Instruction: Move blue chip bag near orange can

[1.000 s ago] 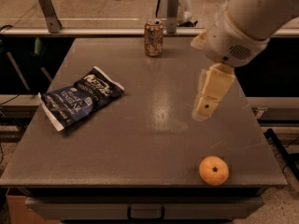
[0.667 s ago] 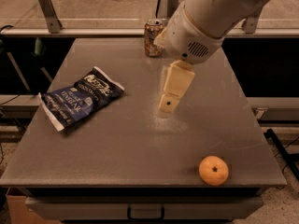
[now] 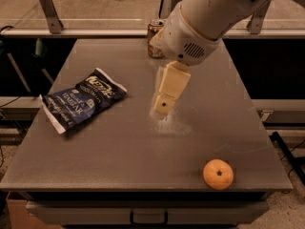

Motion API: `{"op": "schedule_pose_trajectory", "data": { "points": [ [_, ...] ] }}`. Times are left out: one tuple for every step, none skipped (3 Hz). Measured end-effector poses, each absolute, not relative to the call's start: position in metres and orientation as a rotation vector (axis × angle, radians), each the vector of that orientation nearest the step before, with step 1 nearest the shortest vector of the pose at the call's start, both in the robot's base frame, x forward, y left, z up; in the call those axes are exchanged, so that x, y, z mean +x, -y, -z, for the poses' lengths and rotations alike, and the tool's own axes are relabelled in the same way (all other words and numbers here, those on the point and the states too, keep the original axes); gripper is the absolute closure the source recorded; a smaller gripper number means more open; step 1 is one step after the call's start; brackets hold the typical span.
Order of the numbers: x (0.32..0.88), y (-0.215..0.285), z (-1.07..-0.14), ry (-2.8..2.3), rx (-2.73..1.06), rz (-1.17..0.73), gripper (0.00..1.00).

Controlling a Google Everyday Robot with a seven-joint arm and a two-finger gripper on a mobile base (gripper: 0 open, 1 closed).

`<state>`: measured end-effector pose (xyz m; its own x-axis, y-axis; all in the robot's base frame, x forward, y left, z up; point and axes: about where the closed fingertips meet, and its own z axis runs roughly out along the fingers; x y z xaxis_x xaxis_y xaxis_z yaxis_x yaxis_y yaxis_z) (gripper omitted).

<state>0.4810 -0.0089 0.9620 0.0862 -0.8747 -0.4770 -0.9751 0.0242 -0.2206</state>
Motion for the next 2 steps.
{"op": "schedule_pose_trajectory", "data": {
  "points": [
    [0.49, -0.038, -0.956, -1.748, -1.863, -0.376, 0.0],
    [0.507, -0.094, -0.948, -1.672, -1.831, -0.499, 0.0]
  ]
}}
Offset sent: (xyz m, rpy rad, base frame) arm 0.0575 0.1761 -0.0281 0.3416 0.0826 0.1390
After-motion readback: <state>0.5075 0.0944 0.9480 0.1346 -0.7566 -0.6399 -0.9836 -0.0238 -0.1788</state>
